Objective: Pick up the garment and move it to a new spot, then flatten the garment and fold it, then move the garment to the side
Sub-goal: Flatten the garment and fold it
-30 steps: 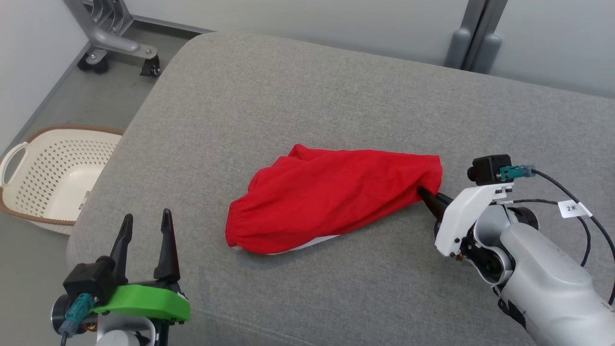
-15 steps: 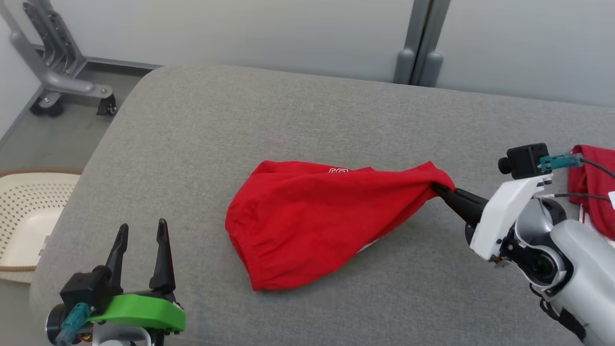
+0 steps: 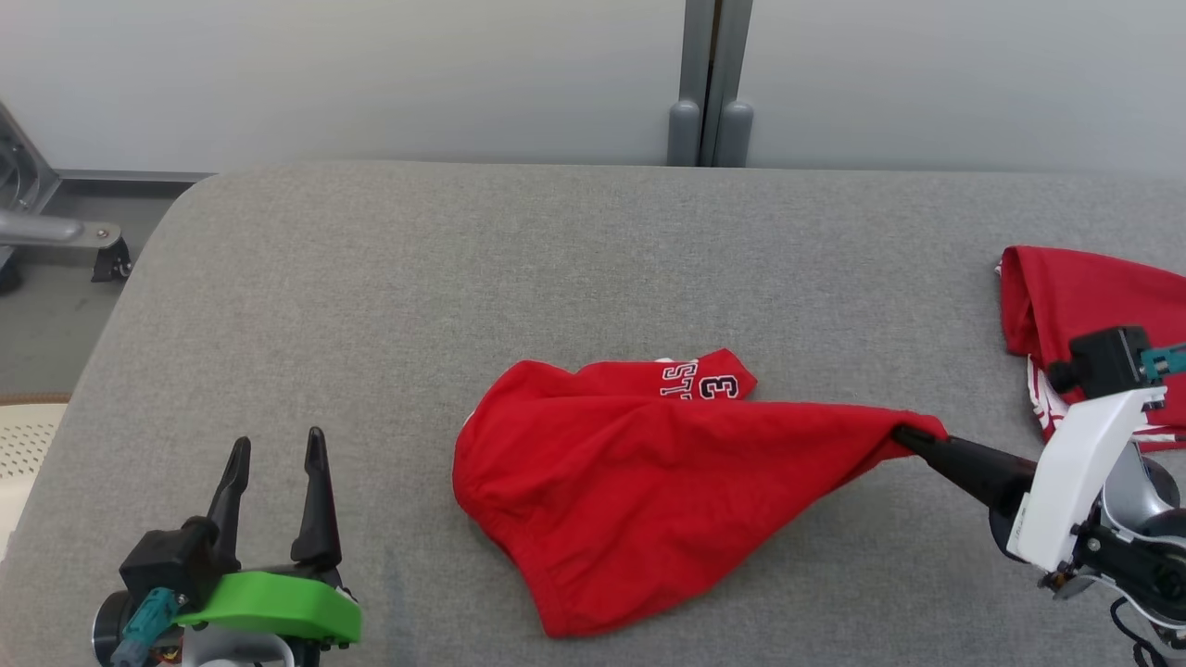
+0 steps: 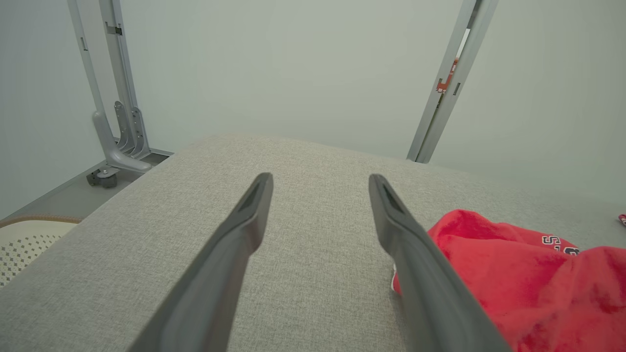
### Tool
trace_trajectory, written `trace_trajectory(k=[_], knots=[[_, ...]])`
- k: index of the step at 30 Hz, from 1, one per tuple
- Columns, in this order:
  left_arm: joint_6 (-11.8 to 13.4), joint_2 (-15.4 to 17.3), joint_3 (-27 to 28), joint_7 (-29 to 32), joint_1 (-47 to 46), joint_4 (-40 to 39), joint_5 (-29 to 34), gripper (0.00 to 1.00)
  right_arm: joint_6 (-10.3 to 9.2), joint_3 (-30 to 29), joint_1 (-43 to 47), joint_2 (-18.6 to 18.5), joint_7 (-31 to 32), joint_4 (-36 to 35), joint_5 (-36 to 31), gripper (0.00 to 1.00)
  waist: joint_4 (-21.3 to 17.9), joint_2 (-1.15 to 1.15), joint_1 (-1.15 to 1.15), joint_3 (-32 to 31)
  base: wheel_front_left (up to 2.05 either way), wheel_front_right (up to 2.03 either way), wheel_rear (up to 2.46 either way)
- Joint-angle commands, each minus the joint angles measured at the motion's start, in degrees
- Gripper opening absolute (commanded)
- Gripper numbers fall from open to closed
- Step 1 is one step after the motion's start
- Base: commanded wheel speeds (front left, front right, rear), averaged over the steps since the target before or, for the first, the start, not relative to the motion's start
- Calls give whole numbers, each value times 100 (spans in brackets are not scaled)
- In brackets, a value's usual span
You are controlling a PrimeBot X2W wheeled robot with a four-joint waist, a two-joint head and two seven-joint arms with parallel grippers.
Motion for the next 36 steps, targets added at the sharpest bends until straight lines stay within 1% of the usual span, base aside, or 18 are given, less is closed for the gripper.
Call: trace_trajectory(k=[1, 3, 4, 5, 6, 8, 10, 13, 15, 17, 19, 22, 26, 31, 33, 36], knots=[[-37, -12, 15, 2, 7, 19, 18, 100, 0, -136, 176, 126, 152, 6, -107, 0, -8, 0, 0, 2, 0, 0, 0], [-41, -28, 1, 2, -21, 46, 29, 100, 0, -360, 358, 403, 449, 213, -386, 0, 5, 0, 0, -2, 0, 0, 0], [-46, -35, -5, 2, -35, 63, 29, 100, 0, -445, 398, 518, 552, 357, -538, 18, 13, 0, 0, -2, 0, 0, 0], [-57, -44, -12, 2, -50, 79, 28, 100, -1, -529, 403, 619, 618, 517, -737, 72, 23, 0, 0, -1, 0, 0, 0], [-75, -56, -27, 1, -70, 105, 28, 100, 0, -654, 352, 811, 628, 767, -1058, 100, 36, 0, 0, 0, 0, 0, 0], [-91, -63, -48, 1, -100, 148, 32, 100, 0, -786, 211, 1081, 467, 1110, -1564, 100, 53, 0, 0, 4, 0, 0, 0], [-106, -60, -63, 1, -122, 190, 38, 100, 0, -869, 109, 1269, 178, 1417, -1971, 100, 68, 0, 0, 11, 0, 0, 0], [-132, -41, -80, 2, -136, 230, 40, 100, -1, -907, -24, 1426, -355, 1697, -2406, 100, 89, 0, 0, 21, 0, 0, 0], [-135, -17, -71, 2, -139, 245, 34, 100, 0, -944, -97, 1600, -759, 1751, -2439, 100, 85, 0, 0, 18, 0, 0, 0], [-124, 0, -66, 2, -126, 256, 39, 100, -1, -967, -117, 1611, -1181, 1757, -2575, 100, 69, 0, 0, 9, 0, 0, 0], [-119, -11, -96, 2, -114, 257, 51, 100, 0, -991, -169, 1656, -1792, 1678, -2723, 100, 45, 0, 0, 0, 0, 0, 0], [-137, -16, -136, 19, -105, 284, 47, 100, 0, -1041, -69, 1874, -2749, 1693, -2863, 100, 6, 0, 0, -50, 0, 0, 0], [-155, -17, -204, 82, -132, 275, 21, 100, -1, -887, 129, 2054, -3609, 1808, -2923, 100, -49, 0, 0, -94, 0, 0, 0], [-256, 24, -362, 242, -193, 193, -27, 100, -1, -724, 168, 2118, -4238, 2017, -2970, 100, -141, 0, 0, -110, 0, 0, 0], [-334, 69, -503, 489, -265, 187, -84, 100, -1, -690, 117, 2089, -4389, 2086, -2982, 100, -176, 0, 0, -102, 0, 0, 0], [-420, 173, -726, 1087, -505, 257, -180, 100, -1, -595, 5, 2046, -4479, 2189, -2963, 100, -247, 0, 0, -87, 0, 0, 0]])
